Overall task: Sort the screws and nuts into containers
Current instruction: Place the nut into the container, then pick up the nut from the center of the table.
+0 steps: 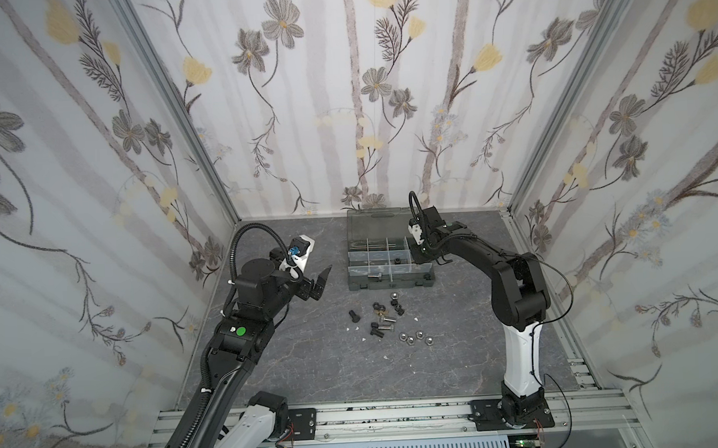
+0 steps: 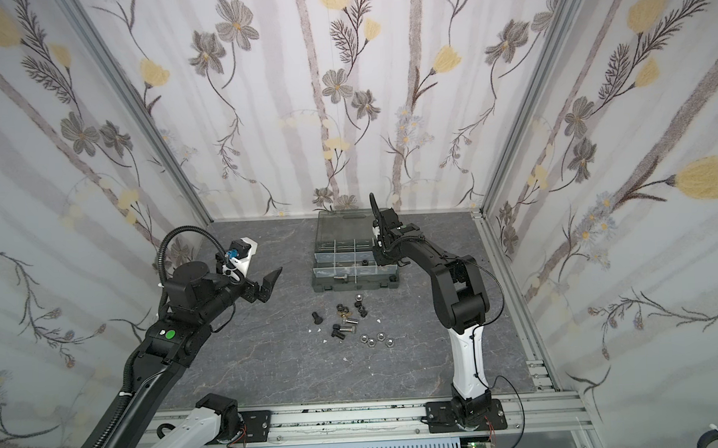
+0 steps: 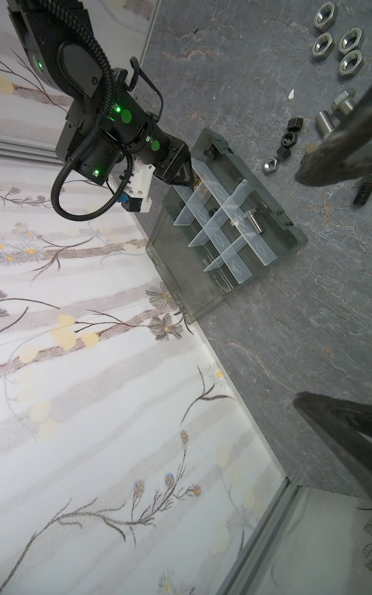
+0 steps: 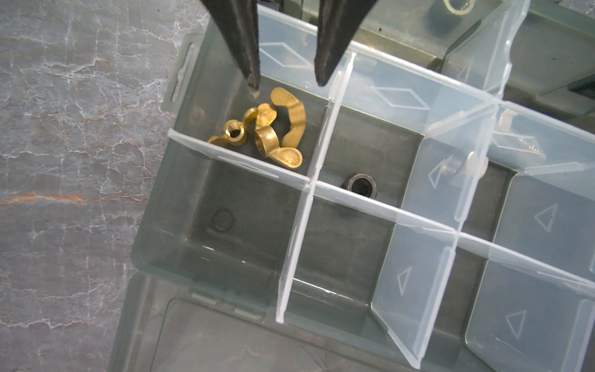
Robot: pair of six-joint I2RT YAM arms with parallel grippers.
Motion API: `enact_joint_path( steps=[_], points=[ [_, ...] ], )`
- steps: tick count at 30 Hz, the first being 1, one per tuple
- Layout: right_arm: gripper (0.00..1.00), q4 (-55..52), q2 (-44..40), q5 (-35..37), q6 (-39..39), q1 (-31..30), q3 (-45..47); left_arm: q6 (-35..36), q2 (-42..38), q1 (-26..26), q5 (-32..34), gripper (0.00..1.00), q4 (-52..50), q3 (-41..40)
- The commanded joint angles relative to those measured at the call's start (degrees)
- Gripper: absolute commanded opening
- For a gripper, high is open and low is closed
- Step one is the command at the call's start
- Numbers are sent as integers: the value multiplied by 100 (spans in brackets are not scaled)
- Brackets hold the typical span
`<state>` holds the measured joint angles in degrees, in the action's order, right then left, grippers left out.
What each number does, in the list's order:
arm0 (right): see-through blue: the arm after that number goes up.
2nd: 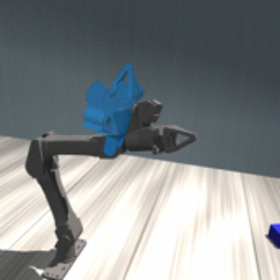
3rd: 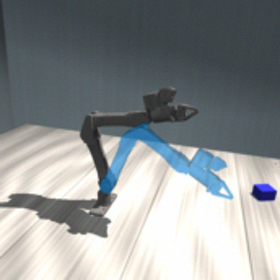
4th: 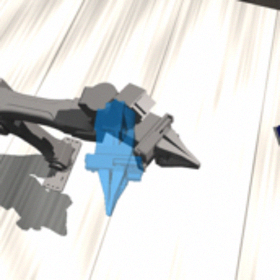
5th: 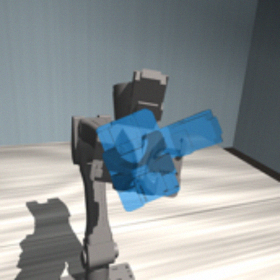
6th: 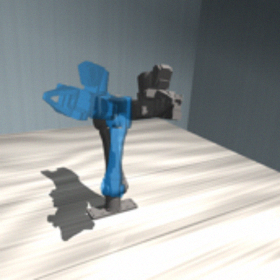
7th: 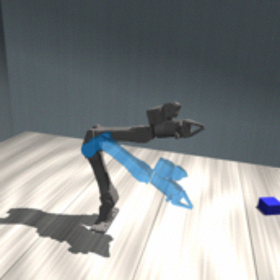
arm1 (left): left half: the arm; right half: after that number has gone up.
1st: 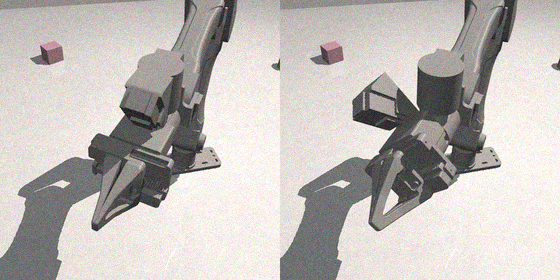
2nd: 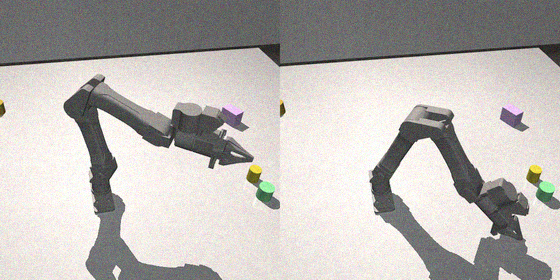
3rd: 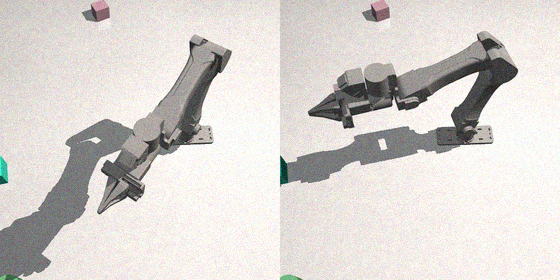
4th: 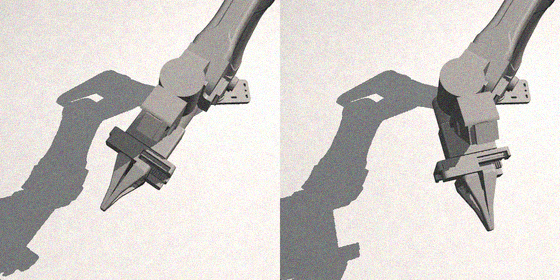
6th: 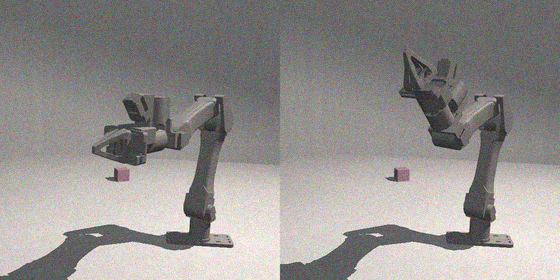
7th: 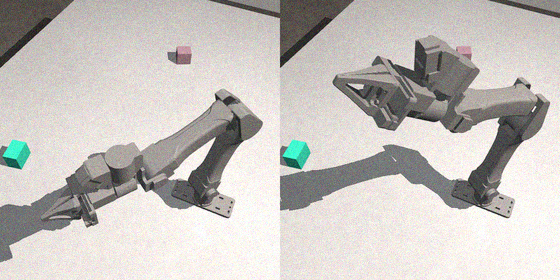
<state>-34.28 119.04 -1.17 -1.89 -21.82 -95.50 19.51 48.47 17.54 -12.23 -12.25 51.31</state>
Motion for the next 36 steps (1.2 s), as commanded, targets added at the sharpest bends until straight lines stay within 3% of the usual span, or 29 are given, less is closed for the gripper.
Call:
enact_joint_path(
  steps=[1,7,20,29,36],
  points=[
    [31,19,-289,-76,97,-69,101,62,1,0,-1,100,136,19],
    [37,-37,-1025,-14,193,-547,816,75,-22,1,-3,100,135,16],
    [43,370,-1778,-527,-876,-1597,2743,37,-22,1,-86,100,179,-27],
    [46,555,-1474,-593,-902,-1848,2795,36,-85,3,-80,100,170,-50],
    [43,510,-1255,-322,-805,-1852,2820,36,-129,2,-67,100,188,-81]
  ],
)
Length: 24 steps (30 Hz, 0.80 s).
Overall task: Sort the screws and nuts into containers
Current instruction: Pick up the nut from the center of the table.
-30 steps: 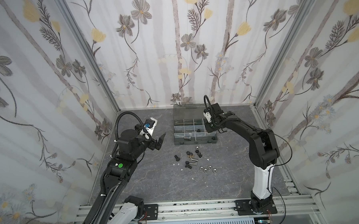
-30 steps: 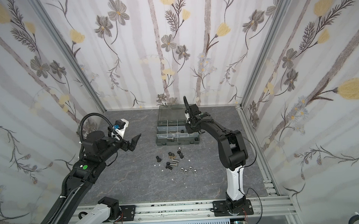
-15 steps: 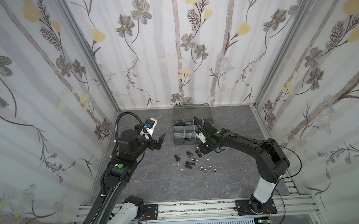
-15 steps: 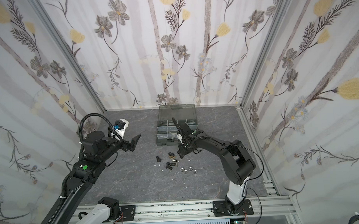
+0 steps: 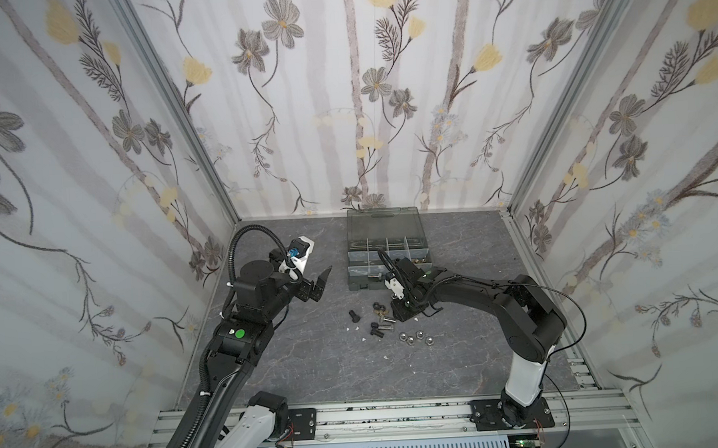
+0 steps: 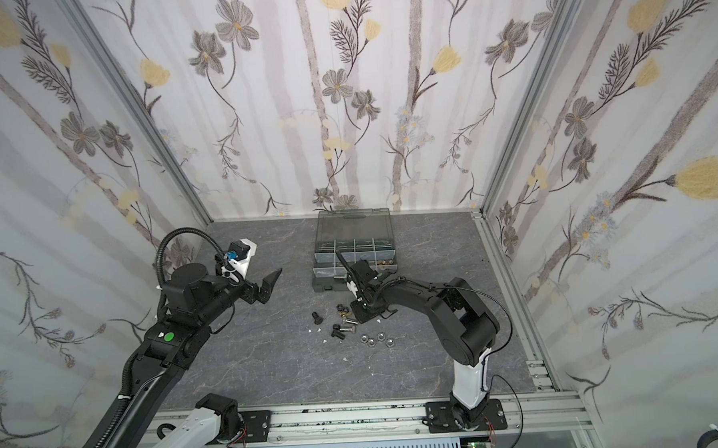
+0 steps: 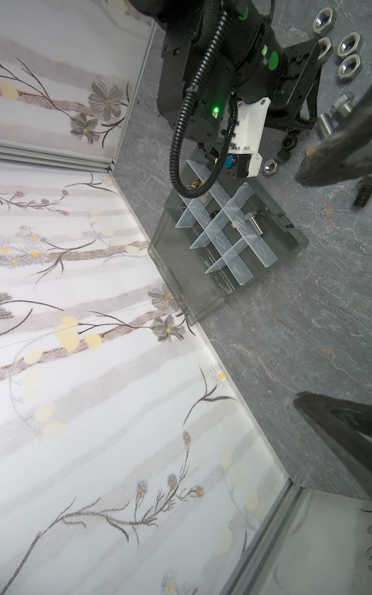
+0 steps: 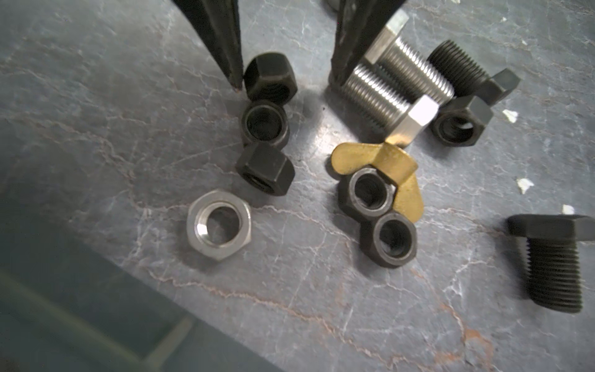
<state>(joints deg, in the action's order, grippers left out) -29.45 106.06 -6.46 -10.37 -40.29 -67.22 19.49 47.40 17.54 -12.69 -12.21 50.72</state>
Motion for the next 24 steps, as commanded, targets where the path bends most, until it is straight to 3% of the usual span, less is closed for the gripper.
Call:
enact_joint_path(
  steps=[1,24],
  points=[
    [42,36,59,255,56,-9,3,38,-21,2,-19,100,192,-18],
    [21,-211,183,353,297,10,-241,39,28,3,-28,100,201,-18]
  ],
)
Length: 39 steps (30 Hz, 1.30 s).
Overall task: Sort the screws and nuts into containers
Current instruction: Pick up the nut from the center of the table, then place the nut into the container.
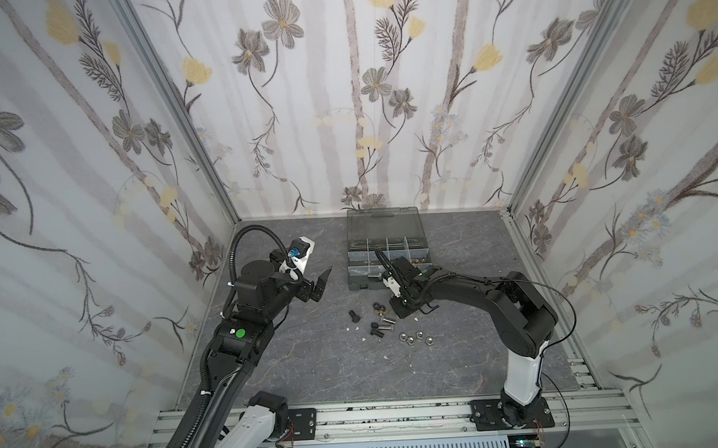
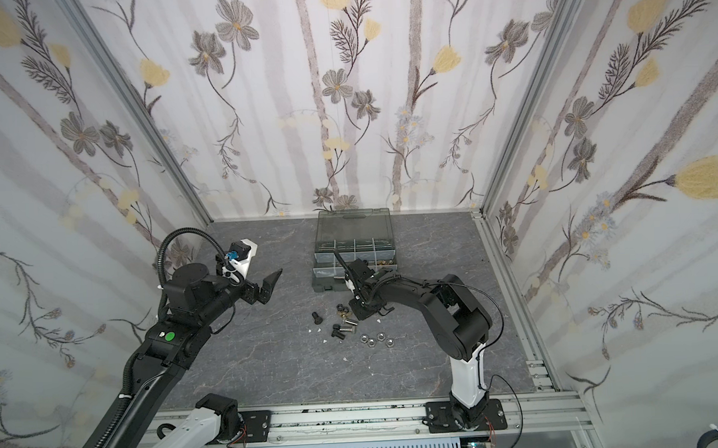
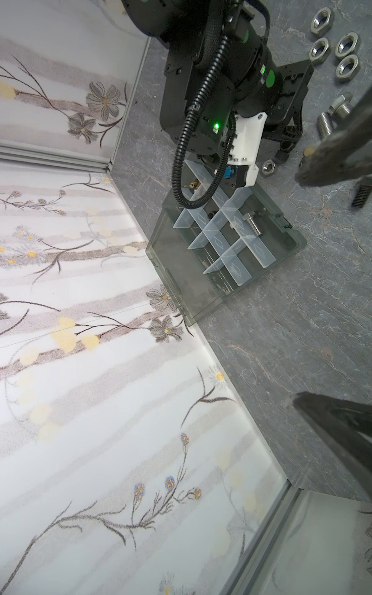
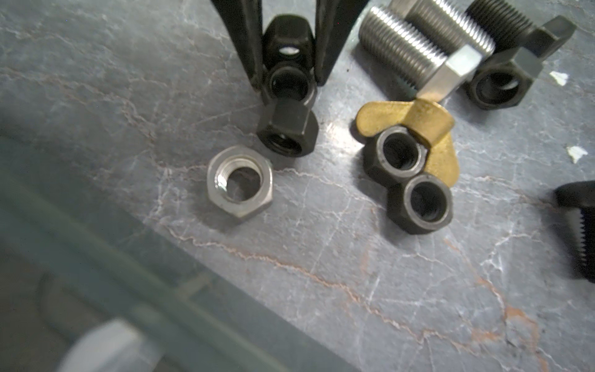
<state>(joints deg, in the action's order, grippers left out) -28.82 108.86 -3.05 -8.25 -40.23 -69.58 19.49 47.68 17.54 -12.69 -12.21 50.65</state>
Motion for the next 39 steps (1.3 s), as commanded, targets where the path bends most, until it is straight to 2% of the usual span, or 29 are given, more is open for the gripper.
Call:
enact_joint_path(
  steps=[1,7,13,23,29,33,39],
  points=[
    [21,-364,-145,5,83,3,-35,38,9,-4,-30,100,201,-13],
    [21,-737,-456,58,89,84,-296,29,19,-3,-57,100,219,-3],
    [22,-1036,-312,26,298,228,-1067,38,-2,2,-21,100,210,-20],
    [22,-1227,915,124,769,618,-3332,49,-22,-5,8,100,219,-29],
    [22,-1033,1743,52,819,657,-4259,90,-24,4,72,100,195,-3],
    [21,-931,2060,142,825,682,-4467,117,-11,0,109,100,166,22],
    [21,-923,2055,196,829,845,-4432,127,83,-1,117,100,157,50]
  ],
)
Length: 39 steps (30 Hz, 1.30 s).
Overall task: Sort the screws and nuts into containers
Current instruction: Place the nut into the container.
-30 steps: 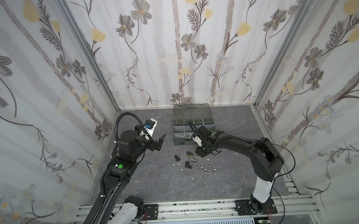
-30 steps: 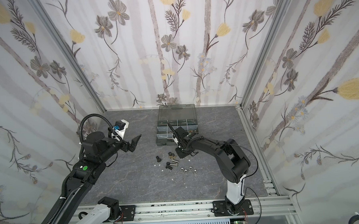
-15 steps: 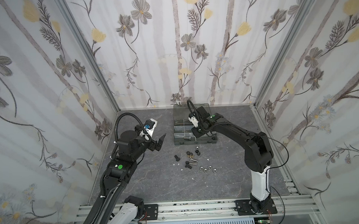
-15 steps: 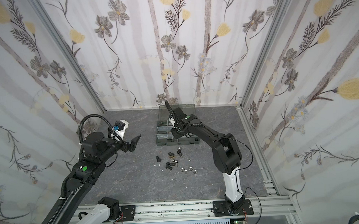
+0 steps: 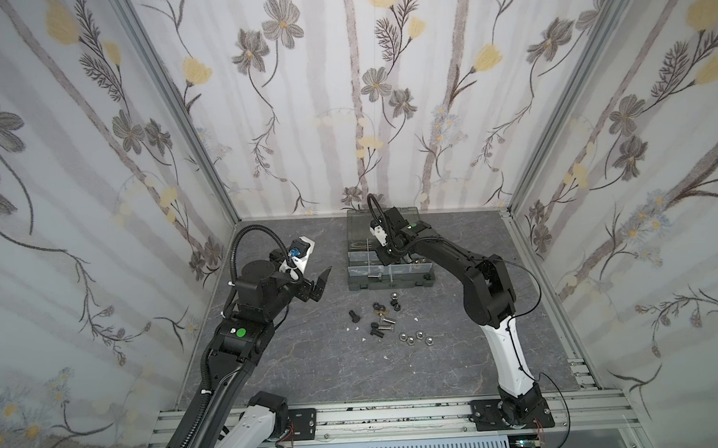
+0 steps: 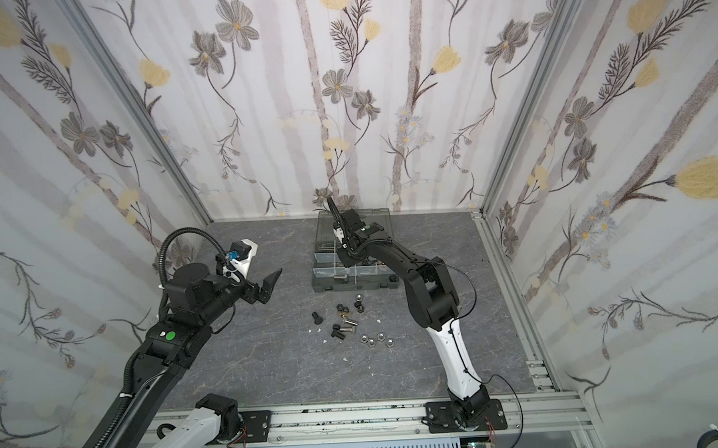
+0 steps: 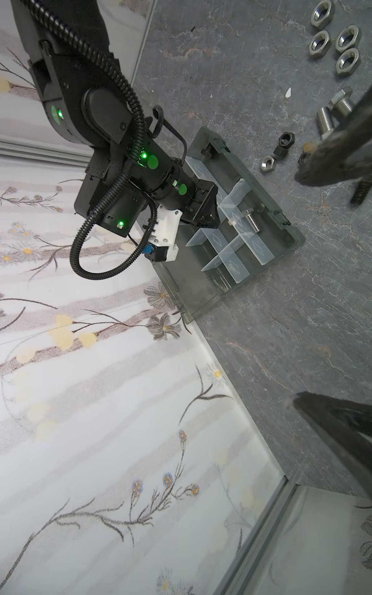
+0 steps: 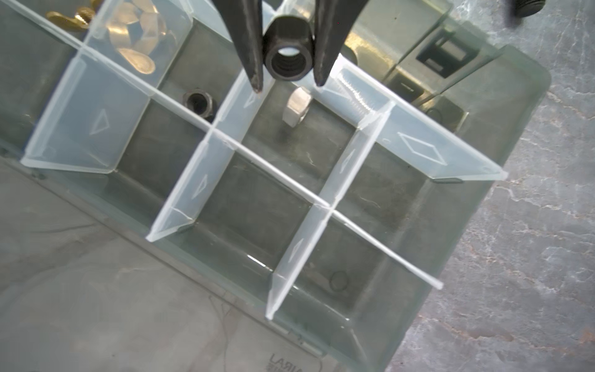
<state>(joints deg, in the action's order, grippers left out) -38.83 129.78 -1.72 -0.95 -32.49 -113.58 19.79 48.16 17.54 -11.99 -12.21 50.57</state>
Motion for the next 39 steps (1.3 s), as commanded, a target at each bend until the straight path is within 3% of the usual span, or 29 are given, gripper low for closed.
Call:
enact_joint_path(
  steps=[1,18,29,35,39],
  points=[
    [21,71,-77,76,108,110,2,87,51,0,39,100,156,58],
    [23,-6,-116,118,130,626,309,91,180,-2,30,100,175,60],
    [36,-20,-99,29,174,655,259,90,171,-1,26,100,157,64],
    [35,-92,-437,-28,242,618,335,81,169,0,30,100,157,69],
    [36,-137,-1015,103,206,515,988,79,163,-3,30,100,142,76]
  ],
)
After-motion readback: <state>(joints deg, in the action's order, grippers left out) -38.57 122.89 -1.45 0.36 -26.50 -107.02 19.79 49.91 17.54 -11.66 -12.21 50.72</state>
